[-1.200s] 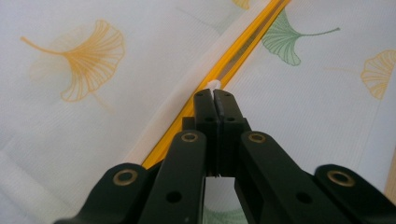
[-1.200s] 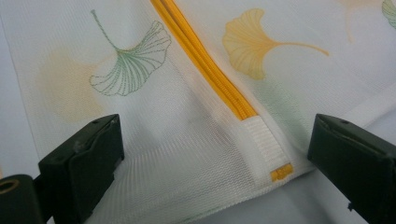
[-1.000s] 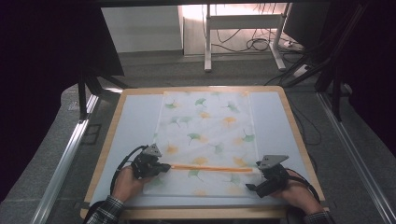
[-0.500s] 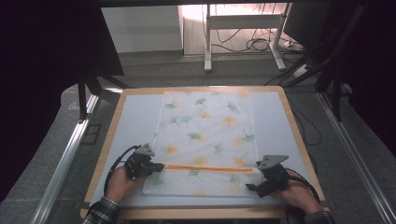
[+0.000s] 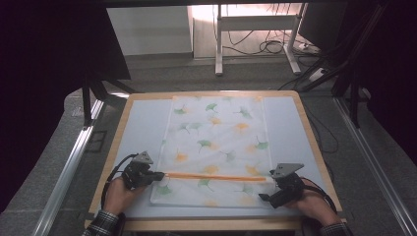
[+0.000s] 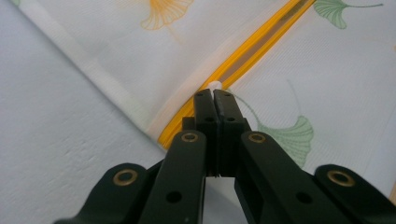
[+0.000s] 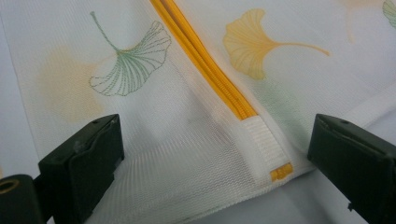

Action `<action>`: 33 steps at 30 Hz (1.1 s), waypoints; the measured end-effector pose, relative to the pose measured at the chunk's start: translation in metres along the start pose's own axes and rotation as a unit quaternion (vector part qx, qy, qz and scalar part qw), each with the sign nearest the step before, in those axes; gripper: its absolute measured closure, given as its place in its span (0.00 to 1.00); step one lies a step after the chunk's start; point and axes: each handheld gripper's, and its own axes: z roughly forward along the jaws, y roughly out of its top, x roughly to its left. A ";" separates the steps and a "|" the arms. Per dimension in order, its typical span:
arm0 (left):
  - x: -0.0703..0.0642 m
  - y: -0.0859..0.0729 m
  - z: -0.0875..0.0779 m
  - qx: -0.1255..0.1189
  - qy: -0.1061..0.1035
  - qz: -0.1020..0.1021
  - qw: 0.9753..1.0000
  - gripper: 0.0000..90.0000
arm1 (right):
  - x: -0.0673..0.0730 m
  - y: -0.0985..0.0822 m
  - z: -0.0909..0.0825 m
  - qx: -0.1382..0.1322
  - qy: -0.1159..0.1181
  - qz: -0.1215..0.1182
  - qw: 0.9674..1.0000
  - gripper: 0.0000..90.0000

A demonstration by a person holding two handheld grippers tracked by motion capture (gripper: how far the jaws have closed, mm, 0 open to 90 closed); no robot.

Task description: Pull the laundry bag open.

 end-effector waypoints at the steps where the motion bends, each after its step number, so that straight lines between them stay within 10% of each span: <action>1: 0.000 0.000 0.000 0.000 0.000 0.000 1.000 1.00 | 0.000 0.000 0.000 0.000 0.000 0.000 1.000 0.04; 33: 0.011 -0.018 -0.011 0.008 0.025 -0.020 0.999 0.99 | 0.000 0.001 0.000 0.005 -0.002 0.000 1.000 0.04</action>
